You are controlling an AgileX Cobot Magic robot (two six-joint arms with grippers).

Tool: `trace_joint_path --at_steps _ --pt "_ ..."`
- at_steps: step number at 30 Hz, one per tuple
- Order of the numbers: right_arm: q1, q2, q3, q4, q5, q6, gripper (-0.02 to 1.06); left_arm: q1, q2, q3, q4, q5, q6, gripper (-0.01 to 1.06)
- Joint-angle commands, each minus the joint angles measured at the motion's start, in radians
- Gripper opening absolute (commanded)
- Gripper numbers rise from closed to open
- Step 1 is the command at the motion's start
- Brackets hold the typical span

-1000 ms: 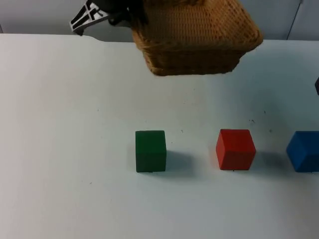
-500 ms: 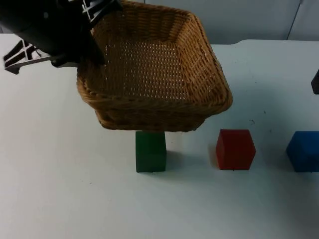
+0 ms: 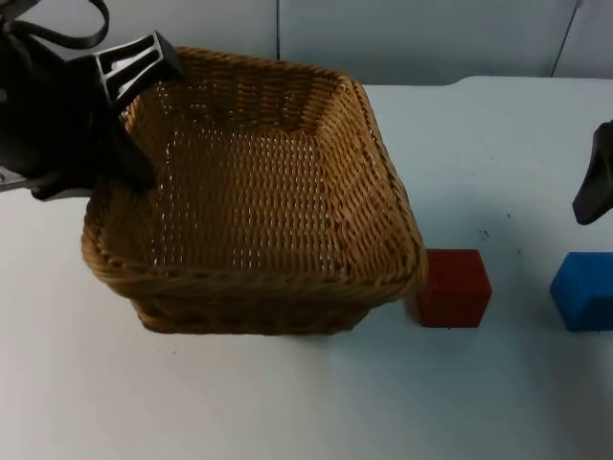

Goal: Pick up the basket with the left hand and place the blue cube into the basket with the right hand.

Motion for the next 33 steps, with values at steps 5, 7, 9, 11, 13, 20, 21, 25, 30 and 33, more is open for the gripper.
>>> trace_joint_path --at_steps 5,7,9,11,13,20,21,25,30,33 --pt "0.005 0.06 0.003 0.002 -0.028 -0.001 1.01 0.012 -0.048 0.031 -0.027 -0.024 0.029 0.0" --pt "0.005 0.084 0.003 0.004 -0.043 -0.001 1.01 0.012 -0.051 0.031 -0.027 -0.024 0.029 0.0" --pt "0.005 0.12 0.003 0.004 -0.074 -0.001 1.01 0.012 -0.051 0.031 -0.027 -0.024 0.029 0.0" --pt "0.005 0.134 0.003 0.004 -0.09 -0.001 1.01 0.012 -0.051 0.031 -0.027 -0.024 0.029 0.0" --pt "0.005 0.154 0.003 0.004 -0.12 -0.001 1.0 0.012 -0.05 0.031 -0.027 -0.029 0.029 0.0" --pt "0.005 0.215 0.003 0.009 -0.158 -0.001 0.93 0.012 -0.05 0.031 -0.026 -0.03 0.036 0.0" --pt "0.005 0.215 0.003 0.009 -0.158 -0.001 0.93 0.012 -0.05 0.031 -0.026 -0.03 0.036 0.0" --pt "0.005 0.252 0.003 0.009 -0.168 -0.005 0.89 0.012 -0.05 0.031 -0.032 -0.03 0.036 0.0" --pt "0.005 0.272 0.003 0.007 -0.19 -0.005 0.83 0.012 -0.05 0.031 -0.037 -0.031 0.04 0.0" --pt "0.005 0.281 0.003 0.007 -0.192 -0.005 0.73 0.012 -0.05 0.031 -0.039 -0.032 0.046 0.0"
